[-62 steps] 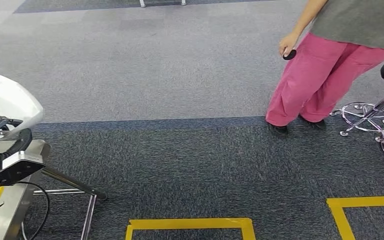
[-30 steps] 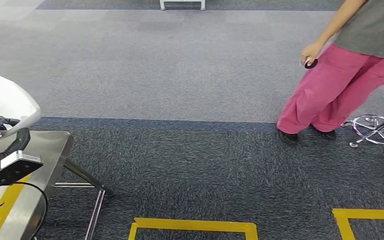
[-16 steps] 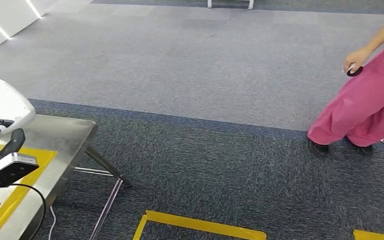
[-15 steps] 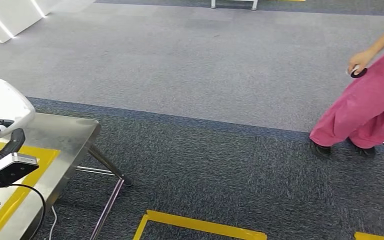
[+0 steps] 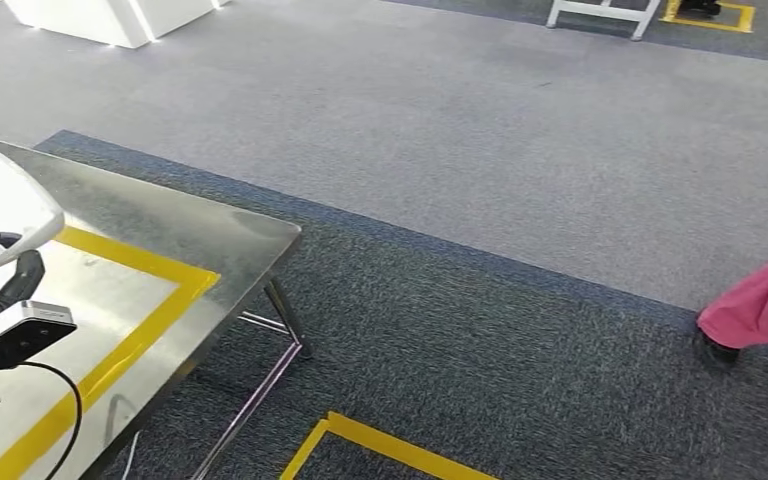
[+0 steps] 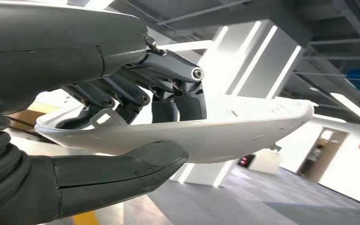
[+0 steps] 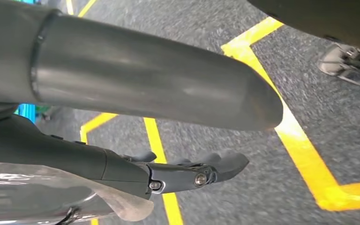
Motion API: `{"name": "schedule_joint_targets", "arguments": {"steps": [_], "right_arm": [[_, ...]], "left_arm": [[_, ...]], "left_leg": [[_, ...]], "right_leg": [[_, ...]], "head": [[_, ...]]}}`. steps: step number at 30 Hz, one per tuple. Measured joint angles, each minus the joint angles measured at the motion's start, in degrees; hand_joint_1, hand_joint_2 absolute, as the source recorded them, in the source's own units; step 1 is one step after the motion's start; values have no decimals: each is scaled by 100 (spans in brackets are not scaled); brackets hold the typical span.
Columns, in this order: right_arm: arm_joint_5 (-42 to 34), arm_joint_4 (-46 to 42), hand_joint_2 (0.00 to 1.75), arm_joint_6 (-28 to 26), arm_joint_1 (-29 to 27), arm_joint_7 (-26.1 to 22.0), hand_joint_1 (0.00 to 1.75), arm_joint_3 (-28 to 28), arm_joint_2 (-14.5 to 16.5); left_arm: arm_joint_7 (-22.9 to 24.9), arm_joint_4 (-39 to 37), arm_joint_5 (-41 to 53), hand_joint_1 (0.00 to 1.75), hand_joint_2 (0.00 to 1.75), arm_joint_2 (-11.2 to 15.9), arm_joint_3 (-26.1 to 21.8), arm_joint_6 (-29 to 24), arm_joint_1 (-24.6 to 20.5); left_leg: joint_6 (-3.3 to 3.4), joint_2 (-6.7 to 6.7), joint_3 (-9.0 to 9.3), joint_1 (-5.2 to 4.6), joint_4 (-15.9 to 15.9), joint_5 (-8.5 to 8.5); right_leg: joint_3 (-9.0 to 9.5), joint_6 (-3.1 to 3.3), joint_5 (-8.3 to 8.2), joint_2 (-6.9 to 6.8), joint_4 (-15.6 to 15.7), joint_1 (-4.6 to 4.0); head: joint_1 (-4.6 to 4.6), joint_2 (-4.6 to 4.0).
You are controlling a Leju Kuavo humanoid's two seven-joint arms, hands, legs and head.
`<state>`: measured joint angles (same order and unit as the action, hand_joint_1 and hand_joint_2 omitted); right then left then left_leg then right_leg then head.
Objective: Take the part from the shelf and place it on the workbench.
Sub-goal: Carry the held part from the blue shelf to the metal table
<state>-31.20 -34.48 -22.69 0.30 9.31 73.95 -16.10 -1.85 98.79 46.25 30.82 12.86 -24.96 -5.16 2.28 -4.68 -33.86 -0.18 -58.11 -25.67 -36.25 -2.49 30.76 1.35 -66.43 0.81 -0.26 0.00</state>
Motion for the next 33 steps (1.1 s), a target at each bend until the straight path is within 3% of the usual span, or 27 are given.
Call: {"name": "schedule_joint_targets", "arguments": {"steps": [2, 3, 5, 6, 8, 10, 12, 13, 14, 16, 18, 19, 21, 23, 25, 27, 28, 29, 31, 33], "right_arm": [[4, 1, 0, -1, 0, -1, 0, -2, -3], [5, 2, 0, -1, 3, -1, 0, -3, -5], [7, 3, 0, -1, 10, -1, 0, -4, -6], [8, 1, 0, 0, 16, -1, 0, -5, -5], [12, -3, 0, -1, 20, -4, 0, -5, -5], [17, -3, 0, -2, 12, -7, 0, -7, -7], [25, -3, 0, -2, -3, -4, 0, -7, -8], [28, -3, 0, -2, -8, -2, 0, -7, -8], [32, -3, 0, -2, -9, 1, 0, -7, -8], [35, -3, 0, -6, -6, 2, 0, -9, -7], [43, -7, 0, -17, -4, 6, 0, -13, -1], [49, -11, 0, -22, -5, 15, 0, -14, 7], [64, -18, 0, -36, -7, 44, 0, -15, 31], [79, -21, 0, -56, -23, 75, 0, -15, 64], [82, -21, 0, -68, -41, 95, 0, -16, 94], [77, -19, 0, -67, -57, 107, 0, -15, 107], [74, -17, 0, -66, -62, 111, 0, -14, 109], [73, -15, 0, -66, -64, 113, 0, -14, 110], [71, -13, 0, -66, -57, 112, 0, -15, 110], [68, -11, 0, -69, -54, 111, 0, -19, 110]], "left_arm": [[7, 0, 12, 175, 175, 1, -3, -7, -7], [10, 0, 15, 175, 175, 2, -5, -11, -8], [12, 0, 20, 175, 175, 9, -14, -18, 4], [12, 1, 19, 175, 175, 18, -19, -20, 17], [13, 2, 20, 175, 175, 47, -28, -24, 9], [21, 2, 49, 175, 175, 59, -28, -30, -7], [57, 0, 141, 175, 175, 54, -26, -44, 12], [82, -1, 200, 175, 175, 57, -29, -58, 21], [103, -1, 246, 175, 175, 66, -37, -77, 26], [133, 0, 318, 175, 175, 98, -81, -136, 46], [158, 6, 388, 175, 175, 144, -169, -236, 135], [168, 15, 430, 175, 175, 170, -236, -301, 232], [175, 51, 539, 175, 175, 223, -406, -422, 502], [150, 103, 665, 175, 175, 243, -606, -523, 737], [108, 132, 778, 175, 175, 227, -774, -581, 878], [84, 133, 849, 175, 175, 202, -875, -588, 988], [79, 133, 869, 175, 175, 194, -909, -586, 1028], [76, 133, 884, 175, 175, 187, -938, -582, 1053], [73, 133, 909, 175, 175, 184, -988, -575, 1064], [74, 133, 927, 175, 175, 185, -1022, -559, 1051]], "left_leg": [[-47, -158, -31, 1, -43, -13], [-82, -231, -56, 12, -56, -10], [-154, -379, -93, 39, -47, 17], [-183, -380, -104, 45, -59, 11], [-241, -113, -230, 28, -332, -153], [-301, 273, -565, 38, -1040, -498], [-340, 404, -859, 74, -1624, -674], [-348, 427, -865, 87, -1624, -601], [-346, 461, -756, 94, -1401, -433], [-312, 744, -345, 55, -601, -77], [-236, 1008, -107, -17, -111, 28], [-199, 1032, -100, -48, -75, -9], [-134, 874, -101, -37, -43, -3], [-64, 716, -84, -5, -5, 10], [-9, 550, -79, 6, 7, 12], [12, 361, -77, -4, 4, 4], [15, 261, -73, -9, 2, 2], [13, 158, -65, -10, -2, 0], [-6, -30, -46, -8, -16, -11], [-59, -196, -67, 1, -47, -19]], "right_leg": [[301, 17, -230, 252, 660, 28], [382, 26, -238, 325, 802, 30], [440, 64, -222, 237, 837, 15], [458, 92, -232, 159, 856, 16], [498, 151, -243, -6, 899, 36], [522, 190, -223, -176, 908, 30], [539, 199, -195, -351, 906, 24], [552, 194, -179, -438, 905, 23], [574, 186, -161, -519, 904, 23], [638, 151, -111, -668, 904, 8], [688, 94, -60, -792, 906, -28], [709, 63, -41, -856, 916, -44], [748, 0, 8, -933, 933, -43], [659, -42, 194, -661, 705, -21], [317, -43, 536, -281, 16, -9], [-80, -33, 732, -161, -664, -18], [-171, -25, 669, -143, -743, -21], [-151, -13, 490, -121, -588, -22], [121, 23, 30, 64, 148, -11], [382, 52, -161, 287, 720, 10]], "head": [[4, 0], [5, 0], [5, 0], [8, 0], [48, 0], [83, 0], [84, 0], [85, 0], [85, 0], [86, 0], [87, 0], [89, 0], [85, 0], [71, 0], [52, 0], [48, 0], [48, 0], [48, 0], [48, 0], [52, 0]]}}
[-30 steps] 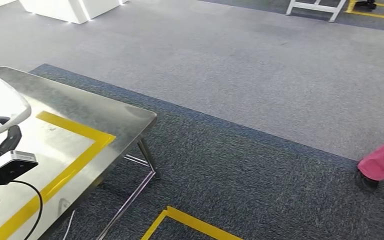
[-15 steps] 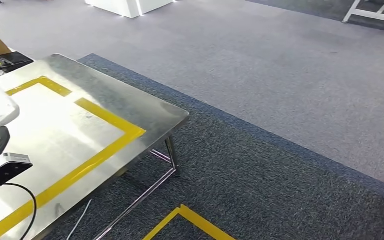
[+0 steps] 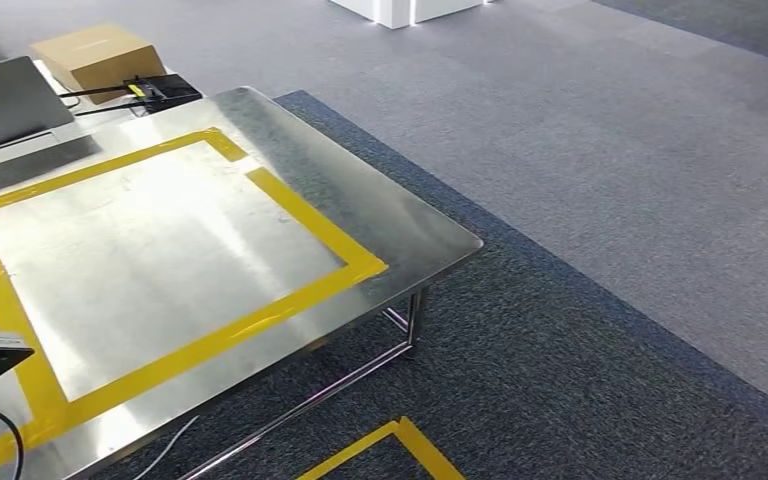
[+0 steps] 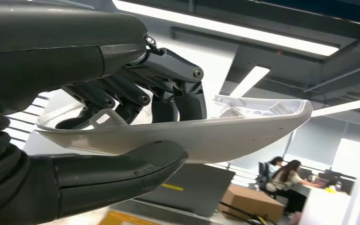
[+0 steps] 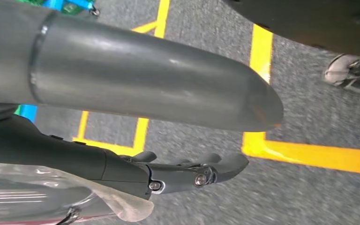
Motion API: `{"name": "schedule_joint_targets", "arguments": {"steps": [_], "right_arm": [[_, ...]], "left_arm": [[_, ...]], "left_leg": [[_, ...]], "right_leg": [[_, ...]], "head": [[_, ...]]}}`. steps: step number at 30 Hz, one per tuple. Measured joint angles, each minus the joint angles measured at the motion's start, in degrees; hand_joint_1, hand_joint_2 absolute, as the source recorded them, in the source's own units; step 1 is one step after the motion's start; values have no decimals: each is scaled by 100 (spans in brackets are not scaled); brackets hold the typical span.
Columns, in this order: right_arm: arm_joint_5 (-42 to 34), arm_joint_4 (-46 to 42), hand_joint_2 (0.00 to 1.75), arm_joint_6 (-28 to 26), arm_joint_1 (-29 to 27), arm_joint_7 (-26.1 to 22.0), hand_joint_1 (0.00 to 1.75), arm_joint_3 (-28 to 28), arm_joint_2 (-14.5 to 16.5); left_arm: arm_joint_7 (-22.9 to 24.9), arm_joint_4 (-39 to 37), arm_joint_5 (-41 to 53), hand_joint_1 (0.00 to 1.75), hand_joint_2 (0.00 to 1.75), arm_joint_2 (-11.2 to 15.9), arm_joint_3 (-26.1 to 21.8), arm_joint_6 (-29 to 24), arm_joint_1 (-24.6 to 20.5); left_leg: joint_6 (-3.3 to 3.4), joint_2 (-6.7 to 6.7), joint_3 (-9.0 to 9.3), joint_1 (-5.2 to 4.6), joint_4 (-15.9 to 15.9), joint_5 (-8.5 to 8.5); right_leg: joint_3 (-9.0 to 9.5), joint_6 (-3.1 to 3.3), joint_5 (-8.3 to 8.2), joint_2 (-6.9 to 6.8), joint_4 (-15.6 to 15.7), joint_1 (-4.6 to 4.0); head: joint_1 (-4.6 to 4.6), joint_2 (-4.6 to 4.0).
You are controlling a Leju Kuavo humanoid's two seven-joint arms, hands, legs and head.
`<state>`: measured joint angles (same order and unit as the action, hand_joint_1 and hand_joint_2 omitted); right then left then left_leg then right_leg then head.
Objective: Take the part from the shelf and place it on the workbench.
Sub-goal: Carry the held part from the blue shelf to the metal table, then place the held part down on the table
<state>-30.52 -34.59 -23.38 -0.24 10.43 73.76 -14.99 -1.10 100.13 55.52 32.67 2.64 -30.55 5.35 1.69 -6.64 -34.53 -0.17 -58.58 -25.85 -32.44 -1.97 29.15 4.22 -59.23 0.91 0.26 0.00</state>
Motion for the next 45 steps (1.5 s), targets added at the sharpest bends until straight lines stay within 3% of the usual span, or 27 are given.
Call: {"name": "schedule_joint_targets", "arguments": {"steps": [1, 3, 5, 7, 8, 10, 12, 14, 16, 18, 20, 22, 24, 25, 26, 27, 29, 30, 32, 34, 36, 38, 40, 41, 42, 43, 45], "right_arm": [[0, 1, 0, -6, 1, 0, 0, -1, 0], [5, -2, 0, -29, 5, 1, 0, -1, 1], [12, -8, 0, -52, 3, 1, 0, -1, 3], [15, -11, 0, -65, -12, 0, 0, -2, 4], [16, -11, 0, -70, -21, 0, 0, -2, 4], [16, -11, 0, -73, -32, 0, 0, -2, 4], [18, -11, 0, -75, -30, 0, 0, -2, 4], [23, -13, 0, -76, -19, 1, 0, -2, 4], [28, -20, 0, -78, -2, 6, 0, -2, 4], [33, -41, 0, -78, 18, 15, 0, -2, 4], [46, -64, 0, -76, 35, 23, 0, -2, 4], [61, -74, 0, -77, 40, 30, 0, -2, 4], [67, -77, 0, -76, 29, 39, 0, -1, 4], [67, -78, 0, -75, 21, 45, 0, 0, 4], [68, -78, 0, -74, 15, 50, 0, 1, 4], [70, -79, 0, -73, 14, 52, 0, 2, 4], [72, -81, 0, -73, 19, 57, 0, 1, 4], [72, -84, 0, -73, 22, 60, 0, -1, 4], [71, -89, 0, -72, 18, 68, 0, -2, 4], [69, -94, 0, -72, 10, 74, 0, -1, 4], [68, -100, 0, -74, 11, 73, 0, -1, 4], [68, -104, 0, -78, 11, 70, 0, -2, 4], [67, -104, 0, -79, 3, 71, 0, -2, 4], [67, -103, 0, -78, -1, 72, 0, -2, 4], [66, -103, 0, -78, -3, 72, 0, -2, 4], [63, -103, 0, -77, -2, 71, 0, -2, 4], [18, -103, 0, -72, 8, 47, 0, -5, 4]], "left_arm": [[4, 0, 5, 175, 175, 2, -9, 11, -1], [21, 0, 10, 175, 175, 11, -24, 34, 9], [39, 1, 11, 175, 175, 30, -49, 48, 8], [45, 2, 11, 175, 175, 41, -70, 56, -23], [45, 1, 11, 175, 175, 42, -74, 62, -32], [46, 0, 11, 175, 175, 37, -73, 70, -20], [51, 0, 11, 175, 175, 38, -75, 74, -17], [58, 1, 13, 175, 175, 44, -78, 78, -36], [63, 1, 17, 175, 175, 47, -79, 85, -62], [73, 1, 24, 175, 175, 50, -79, 94, -74], [96, 2, 38, 175, 175, 56, -80, 101, -98], [118, 2, 52, 175, 175, 54, -68, 107, -146], [128, 1, 58, 175, 175, 47, -40, 111, -170], [130, 1, 58, 175, 175, 46, -24, 113, -170], [132, 0, 59, 175, 175, 46, -11, 113, -170], [134, 0, 58, 175, 175, 46, -2, 113, -171], [143, -1, 56, 175, 175, 47, 4, 113, -175], [145, -2, 54, 175, 175, 49, 7, 115, -186], [148, -7, 52, 175, 175, 54, 14, 120, -211], [148, -12, 50, 175, 175, 61, 20, 123, -223], [151, -16, 49, 175, 175, 81, 23, 123, -229], [154, -18, 48, 175, 175, 99, 31, 122, -250], [154, -24, 48, 175, 175, 96, 54, 124, -261], [154, -29, 48, 175, 175, 93, 68, 125, -259], [154, -35, 48, 175, 175, 93, 78, 126, -258], [154, -39, 47, 175, 175, 93, 85, 126, -259], [155, -42, 46, 175, 175, 95, 89, 126, -262]], "left_leg": [[-37, -75, -23, 13, -6, 8], [-112, -182, -59, 45, -5, 28], [-172, 32, -138, 38, -168, -72], [-227, 418, -418, 37, -771, -381], [-252, 531, -611, 53, -1172, -553], [-283, 597, -827, 92, -1607, -646], [-289, 674, -610, 110, -1191, -337], [-257, 960, -204, 71, -416, -37], [-187, 1150, -36, 9, -70, -2], [-114, 1039, -43, -9, -46, -16], [-49, 896, -35, 11, -7, 0], [12, 766, -28, 26, 15, 6], [42, 625, -29, 19, 13, -3], [46, 547, -25, 15, 13, -6], [46, 468, -18, 14, 12, -8], [42, 388, -6, 15, 11, -12], [15, 254, 11, 19, 8, -25], [-10, 188, -2, 21, -7, -29], [-77, 70, -52, 39, -23, -12], [-146, -43, -81, 68, -17, 11], [-199, 148, -130, 59, -139, -68], [-240, 487, -365, 51, -675, -356], [-268, 588, -717, 75, -1412, -660], [-275, 595, -817, 86, -1611, -694], [-278, 601, -803, 92, -1582, -612], [-275, 612, -678, 95, -1337, -441], [-256, 661, -261, 85, -554, -106]], "right_leg": [[57, 15, 13, 44, 91, -2], [111, 58, 6, -77, 136, -14], [157, 119, -9, -227, 185, -8], [202, 173, 6, -394, 210, -17], [216, 189, 23, -482, 209, -26], [244, 192, 57, -650, 207, -36], [296, 173, 100, -813, 206, -39], [350, 127, 157, -952, 201, -59], [386, 62, 208, -1076, 207, -91], [434, 2, 245, -1196, 229, -96], [392, -50, 367, -991, 95, -70], [91, -75, 667, -591, -495, -47], [-346, -78, 937, -439, -1268, -42], [-497, -77, 937, -427, -1467, -42], [-554, -74, 827, -422, -1461, -41], [-500, -67, 608, -404, -1223, -38], [-218, -47, 158, -208, -451, -18], [-78, -35, 37, -84, -136, -3], [29, -5, 28, 50, 70, 0], [56, 48, 21, -43, 98, -15], [102, 118, 10, -164, 136, -7], [149, 173, 18, -301, 161, -12], [166, 196, 41, -442, 160, -28], [173, 198, 53, -509, 160, -34], [184, 195, 66, -568, 159, -37], [202, 185, 80, -612, 159, -39], [235, 147, 121, -681, 156, -50]], "head": [[1, 0], [2, 1], [20, 1], [44, 0], [53, 0], [53, 0], [54, 0], [56, 0], [52, 0], [48, 0], [37, 0], [22, 0], [19, 0], [19, 0], [19, 0], [19, 0], [20, 0], [23, 0], [27, 0], [25, 0], [41, 0], [61, 0], [64, 0], [64, 0], [64, 0], [64, 0], [64, 0]]}}
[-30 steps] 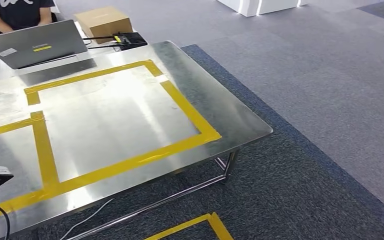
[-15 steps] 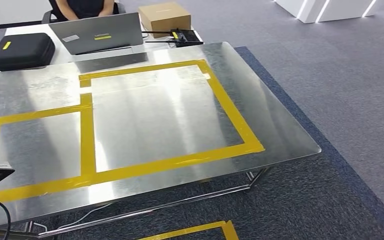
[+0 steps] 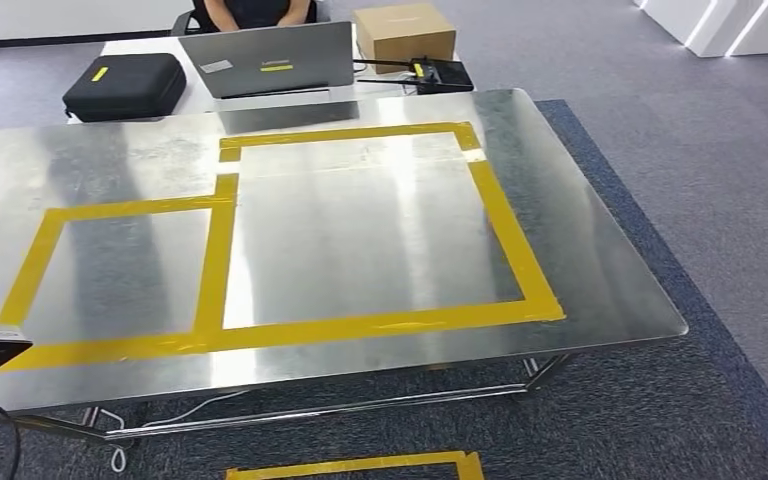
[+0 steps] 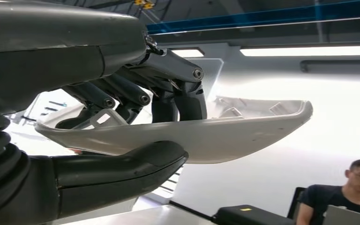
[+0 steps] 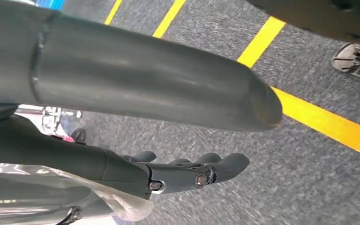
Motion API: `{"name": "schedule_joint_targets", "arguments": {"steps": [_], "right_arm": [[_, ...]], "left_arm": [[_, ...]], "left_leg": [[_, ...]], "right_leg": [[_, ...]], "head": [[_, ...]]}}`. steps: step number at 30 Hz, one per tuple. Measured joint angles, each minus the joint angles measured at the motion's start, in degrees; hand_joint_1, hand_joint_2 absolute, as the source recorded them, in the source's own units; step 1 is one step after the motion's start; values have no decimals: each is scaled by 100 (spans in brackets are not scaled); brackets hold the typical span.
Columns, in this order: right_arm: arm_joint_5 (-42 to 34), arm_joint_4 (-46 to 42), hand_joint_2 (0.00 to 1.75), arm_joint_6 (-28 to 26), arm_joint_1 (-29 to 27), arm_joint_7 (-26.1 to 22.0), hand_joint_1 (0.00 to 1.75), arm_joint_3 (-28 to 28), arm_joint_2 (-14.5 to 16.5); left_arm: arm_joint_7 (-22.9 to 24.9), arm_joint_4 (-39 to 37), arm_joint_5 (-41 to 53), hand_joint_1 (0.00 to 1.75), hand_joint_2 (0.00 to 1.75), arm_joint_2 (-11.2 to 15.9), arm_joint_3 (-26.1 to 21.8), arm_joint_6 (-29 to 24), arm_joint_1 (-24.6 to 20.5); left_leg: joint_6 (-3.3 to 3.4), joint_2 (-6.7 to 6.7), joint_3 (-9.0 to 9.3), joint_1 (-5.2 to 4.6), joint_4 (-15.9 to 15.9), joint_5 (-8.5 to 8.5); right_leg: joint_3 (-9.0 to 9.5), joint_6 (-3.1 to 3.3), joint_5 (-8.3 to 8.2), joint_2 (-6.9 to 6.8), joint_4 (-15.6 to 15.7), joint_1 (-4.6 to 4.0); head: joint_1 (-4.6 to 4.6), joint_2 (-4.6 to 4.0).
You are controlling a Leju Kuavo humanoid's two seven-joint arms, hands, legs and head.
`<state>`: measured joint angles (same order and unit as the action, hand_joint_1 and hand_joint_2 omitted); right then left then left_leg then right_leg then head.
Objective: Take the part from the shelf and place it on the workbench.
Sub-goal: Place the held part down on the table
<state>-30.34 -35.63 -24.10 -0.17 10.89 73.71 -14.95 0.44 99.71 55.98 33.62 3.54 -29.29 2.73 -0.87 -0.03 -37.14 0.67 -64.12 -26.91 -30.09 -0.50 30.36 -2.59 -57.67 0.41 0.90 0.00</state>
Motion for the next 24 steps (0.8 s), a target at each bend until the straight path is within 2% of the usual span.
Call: {"name": "schedule_joint_targets", "arguments": {"steps": [2, 3, 6, 16, 24], "right_arm": [[-70, 4, 0, 27, 16, -53, 0, -14, 0], [-96, 7, 0, 51, 23, -79, 0, -22, 1], [-135, 21, 0, 155, 40, -142, 0, -31, 5], [-90, 237, 0, 485, 153, -266, 0, -75, 59], [-55, 422, 0, 610, 217, -274, 0, -94, 164]], "left_arm": [[1, -3, 2, 175, 175, 4, 7, 1, -5], [1, -6, 8, 175, 175, 7, 16, 6, -11], [-1, -31, 77, 175, 175, 31, 65, 77, -79], [126, -471, 869, 175, 175, 199, 581, 663, -713], [199, -903, 1115, 175, 175, 280, 1053, 999, -1185]], "left_leg": [[27, 35, 245, -22, 470, 87], [33, 38, 271, -33, 519, 59], [56, 30, 279, -43, 548, 50], [123, 39, 281, -59, 537, 28], [131, 46, 284, -54, 536, 40]], "right_leg": [[-8, -35, 43, -44, -7, -21], [-26, -24, 58, -52, -7, -32], [-17, 14, 56, -53, 27, -28], [28, -115, 10, -31, 109, -13], [78, -129, 4, -24, 107, -19]], "head": [[-3, 0], [-8, 0], [-23, 0], [-22, 0], [-20, 0]]}}
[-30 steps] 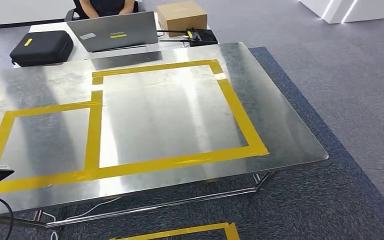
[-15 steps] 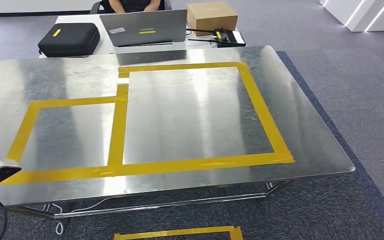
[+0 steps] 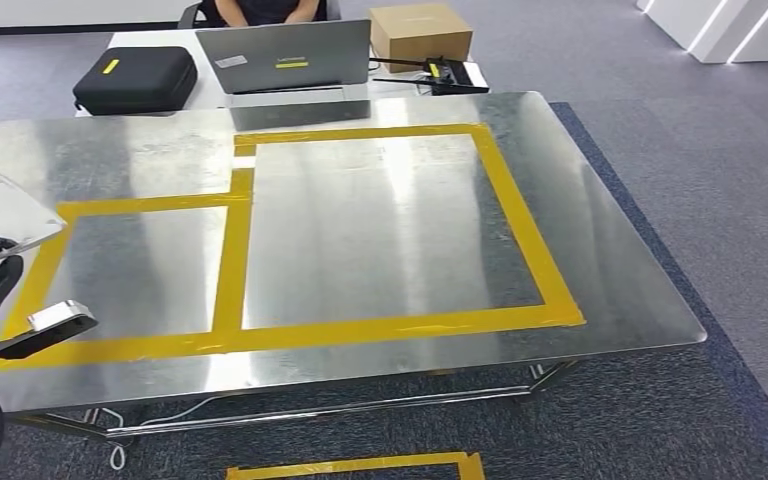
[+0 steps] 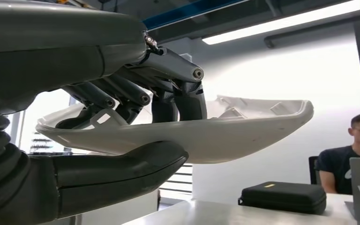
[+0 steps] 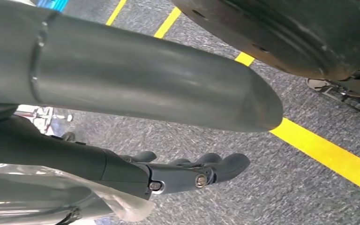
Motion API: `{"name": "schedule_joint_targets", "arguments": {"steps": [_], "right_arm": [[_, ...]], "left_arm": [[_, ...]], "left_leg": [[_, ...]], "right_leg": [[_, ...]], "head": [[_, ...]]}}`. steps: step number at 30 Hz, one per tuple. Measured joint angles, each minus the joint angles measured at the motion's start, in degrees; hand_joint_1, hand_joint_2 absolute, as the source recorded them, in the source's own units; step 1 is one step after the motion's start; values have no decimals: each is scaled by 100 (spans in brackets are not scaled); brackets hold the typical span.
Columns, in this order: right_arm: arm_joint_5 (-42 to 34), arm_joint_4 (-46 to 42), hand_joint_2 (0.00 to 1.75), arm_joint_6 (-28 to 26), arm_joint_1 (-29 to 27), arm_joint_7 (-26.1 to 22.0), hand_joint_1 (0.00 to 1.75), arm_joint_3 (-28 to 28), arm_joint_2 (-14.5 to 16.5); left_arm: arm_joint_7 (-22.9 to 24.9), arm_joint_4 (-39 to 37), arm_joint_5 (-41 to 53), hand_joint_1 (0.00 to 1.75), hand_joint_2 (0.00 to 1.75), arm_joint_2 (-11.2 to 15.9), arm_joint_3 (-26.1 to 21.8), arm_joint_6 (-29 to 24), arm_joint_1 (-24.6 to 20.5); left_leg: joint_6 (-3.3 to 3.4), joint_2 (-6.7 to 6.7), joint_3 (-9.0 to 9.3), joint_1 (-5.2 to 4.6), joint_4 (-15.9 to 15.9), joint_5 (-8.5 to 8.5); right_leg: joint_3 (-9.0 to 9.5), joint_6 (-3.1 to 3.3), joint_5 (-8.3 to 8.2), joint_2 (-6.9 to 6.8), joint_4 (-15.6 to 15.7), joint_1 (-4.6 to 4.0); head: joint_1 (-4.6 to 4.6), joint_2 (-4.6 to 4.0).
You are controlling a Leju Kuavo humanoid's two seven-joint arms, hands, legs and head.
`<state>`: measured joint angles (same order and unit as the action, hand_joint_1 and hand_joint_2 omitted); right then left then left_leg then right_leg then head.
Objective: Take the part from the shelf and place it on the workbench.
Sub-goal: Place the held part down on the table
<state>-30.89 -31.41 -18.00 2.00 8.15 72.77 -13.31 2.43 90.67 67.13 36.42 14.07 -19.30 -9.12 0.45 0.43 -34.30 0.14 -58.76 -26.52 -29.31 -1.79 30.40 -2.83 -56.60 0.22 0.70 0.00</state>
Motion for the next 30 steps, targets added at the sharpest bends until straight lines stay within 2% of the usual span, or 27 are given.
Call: {"name": "schedule_joint_targets", "arguments": {"steps": [9, 20, 24, 30], "right_arm": [[126, 268, 0, 213, 95, -51, 0, -56, 148], [322, 503, 0, 344, 163, -70, 0, -81, 308], [339, 543, 0, 362, 173, -76, 0, -84, 334], [437, 619, 0, 421, 179, -97, 0, -169, 378]], "left_arm": [[-28, -441, -10, 175, 175, 21, 714, 404, -529], [-224, -671, -241, 175, 175, -58, 1576, 605, -802], [-238, -713, -280, 0, 0, -89, 1723, 597, -857], [-238, -763, -553, 0, 0, -191, 1893, 529, -939]], "left_leg": [[0, 2, 4, 12, 2, 2], [0, 5, 4, 12, 1, 1], [0, 5, 4, 12, 1, 2], [0, 5, 5, 12, 1, 2]], "right_leg": [[0, 2, 2, 1, -3, -11], [1, 2, 2, 6, -4, -9], [1, 2, 2, 5, -4, -9], [1, 2, 2, 5, -4, -10]], "head": [[-1, 0], [-1, 0], [-1, 0], [-1, 0]]}}
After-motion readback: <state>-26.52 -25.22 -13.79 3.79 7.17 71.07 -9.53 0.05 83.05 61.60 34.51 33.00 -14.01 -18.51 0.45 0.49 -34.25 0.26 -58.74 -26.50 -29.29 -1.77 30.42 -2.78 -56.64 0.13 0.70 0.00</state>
